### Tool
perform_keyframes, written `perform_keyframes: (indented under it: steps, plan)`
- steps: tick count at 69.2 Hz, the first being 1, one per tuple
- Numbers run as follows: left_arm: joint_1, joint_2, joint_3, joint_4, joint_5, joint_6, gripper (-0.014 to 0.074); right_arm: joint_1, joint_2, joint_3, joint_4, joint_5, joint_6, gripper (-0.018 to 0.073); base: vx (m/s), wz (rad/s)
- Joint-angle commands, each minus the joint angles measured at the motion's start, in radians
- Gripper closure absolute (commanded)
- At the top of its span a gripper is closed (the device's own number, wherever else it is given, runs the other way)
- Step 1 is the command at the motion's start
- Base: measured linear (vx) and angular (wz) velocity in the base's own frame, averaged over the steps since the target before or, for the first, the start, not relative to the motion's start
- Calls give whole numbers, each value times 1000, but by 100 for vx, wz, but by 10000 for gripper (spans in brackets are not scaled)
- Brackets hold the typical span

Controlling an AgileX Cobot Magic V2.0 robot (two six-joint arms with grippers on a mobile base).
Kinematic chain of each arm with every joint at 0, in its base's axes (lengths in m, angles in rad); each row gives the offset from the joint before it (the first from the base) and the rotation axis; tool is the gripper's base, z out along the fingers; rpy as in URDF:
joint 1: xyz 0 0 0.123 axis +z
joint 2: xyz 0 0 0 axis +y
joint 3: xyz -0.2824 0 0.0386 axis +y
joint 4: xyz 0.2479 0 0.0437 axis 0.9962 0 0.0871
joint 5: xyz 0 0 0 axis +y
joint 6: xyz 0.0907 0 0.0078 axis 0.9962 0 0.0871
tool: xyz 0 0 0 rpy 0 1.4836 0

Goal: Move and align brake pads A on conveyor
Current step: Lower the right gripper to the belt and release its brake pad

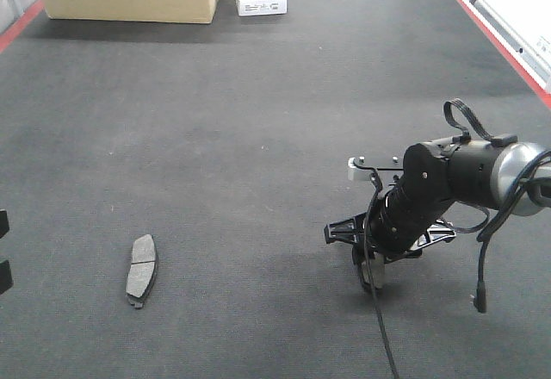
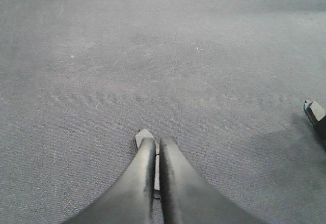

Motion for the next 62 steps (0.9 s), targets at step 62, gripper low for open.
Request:
perform_keyframes:
  steps: [62]
  plan:
    - [-5, 0, -24, 5, -61, -2, 603, -3, -678, 275, -124, -118, 40, 255, 0, 0]
